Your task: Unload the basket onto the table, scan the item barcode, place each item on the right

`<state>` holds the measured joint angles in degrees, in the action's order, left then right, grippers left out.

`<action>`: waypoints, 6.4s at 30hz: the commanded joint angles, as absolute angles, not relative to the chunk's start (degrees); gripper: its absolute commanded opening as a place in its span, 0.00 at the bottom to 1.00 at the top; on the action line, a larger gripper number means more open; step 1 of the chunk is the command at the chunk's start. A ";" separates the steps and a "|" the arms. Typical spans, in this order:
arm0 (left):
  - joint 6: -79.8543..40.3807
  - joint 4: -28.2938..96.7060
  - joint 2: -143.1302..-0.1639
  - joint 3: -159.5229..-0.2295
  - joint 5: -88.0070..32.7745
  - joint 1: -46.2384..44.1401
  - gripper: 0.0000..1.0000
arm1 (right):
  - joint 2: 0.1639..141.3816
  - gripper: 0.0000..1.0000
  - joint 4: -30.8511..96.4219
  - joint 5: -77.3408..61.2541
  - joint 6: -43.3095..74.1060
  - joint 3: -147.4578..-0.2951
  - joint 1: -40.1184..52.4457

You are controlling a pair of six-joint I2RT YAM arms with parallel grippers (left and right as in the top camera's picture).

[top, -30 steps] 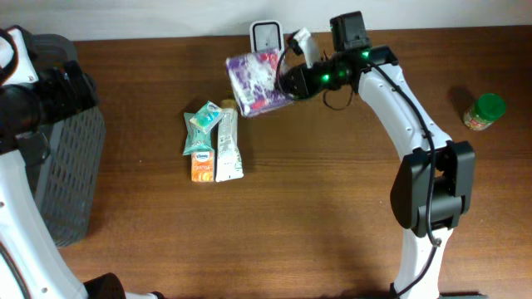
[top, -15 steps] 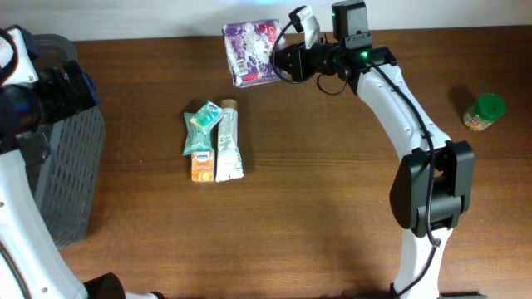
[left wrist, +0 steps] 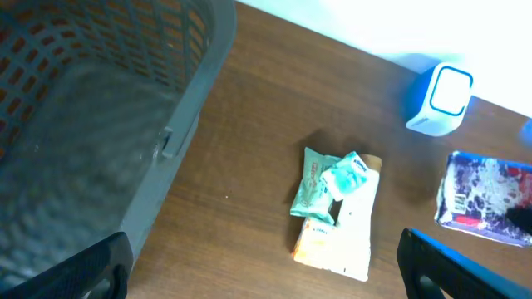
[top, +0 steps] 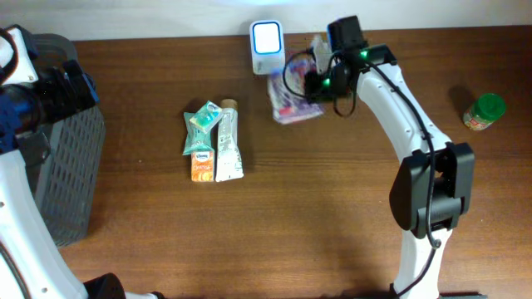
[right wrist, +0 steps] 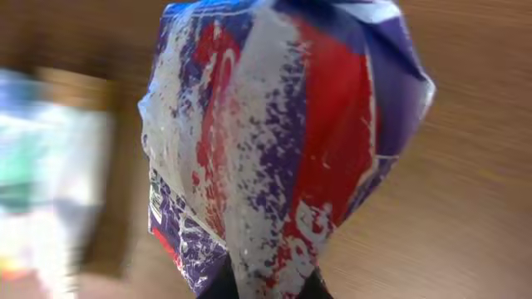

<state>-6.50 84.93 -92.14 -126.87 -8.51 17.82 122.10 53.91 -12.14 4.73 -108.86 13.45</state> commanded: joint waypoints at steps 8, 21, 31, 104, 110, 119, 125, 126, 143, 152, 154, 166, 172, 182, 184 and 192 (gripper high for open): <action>-6.76 84.95 -91.42 -127.44 -8.51 18.06 0.99 | 120.75 0.05 76.75 19.03 11.49 -107.28 20.10; -6.76 84.95 -91.42 -127.44 -8.51 18.06 0.99 | 122.23 0.99 76.69 -0.08 10.81 -121.54 23.70; -6.76 84.93 -91.42 -127.44 -8.51 18.06 0.99 | 122.26 0.99 70.89 -26.37 -4.08 -109.12 3.20; -6.76 84.95 -91.42 -127.44 -8.51 18.06 0.99 | 117.47 0.98 49.43 -45.43 10.87 -111.00 -12.05; -6.76 84.95 -91.44 -127.44 -8.51 18.06 0.99 | 119.24 0.99 58.04 -25.61 6.22 -110.41 11.40; -6.76 84.95 -91.42 -127.44 -8.51 18.06 0.99 | 119.57 0.99 54.54 -21.58 6.46 -110.26 26.79; -6.76 84.95 -91.44 -127.44 -8.51 18.06 0.99 | 126.82 0.99 46.96 -21.56 14.24 -110.21 29.56; -6.76 84.95 -91.42 -127.44 -8.51 18.06 0.99 | 128.05 0.99 45.60 -21.58 16.25 -110.19 29.56; -6.76 84.93 -91.44 -127.44 -8.51 18.06 0.99 | 139.74 0.54 42.15 -31.44 19.62 -110.15 32.21; -6.76 84.95 -91.42 -127.44 -8.51 18.06 0.99 | 138.72 0.04 44.84 -30.22 17.93 -111.09 30.44; -6.76 84.95 -91.44 -127.44 -8.51 18.06 0.99 | 135.94 0.04 47.68 -31.68 12.99 -112.01 27.90; -6.76 84.95 -91.42 -127.44 -8.51 18.06 0.99 | 118.32 0.04 47.62 -60.01 -4.71 -112.12 16.23; -6.76 84.95 -91.42 -127.44 -8.51 18.06 0.99 | 118.32 0.04 47.09 -70.11 -6.85 -112.09 11.75; -6.76 84.95 -91.44 -127.44 -8.51 18.06 0.99 | 118.32 0.04 47.57 -69.87 -6.87 -112.09 11.60; -6.76 84.95 -91.44 -127.44 -8.51 18.06 0.99 | 118.32 0.04 47.59 -69.87 -6.87 -112.09 11.60; -6.76 84.97 -91.42 -127.44 -8.51 18.06 0.99 | 118.32 0.04 47.57 -69.84 -6.87 -112.07 11.60</action>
<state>-6.50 84.86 -92.14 -126.87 -8.54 17.82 122.06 47.81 -66.11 -6.04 -111.46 11.70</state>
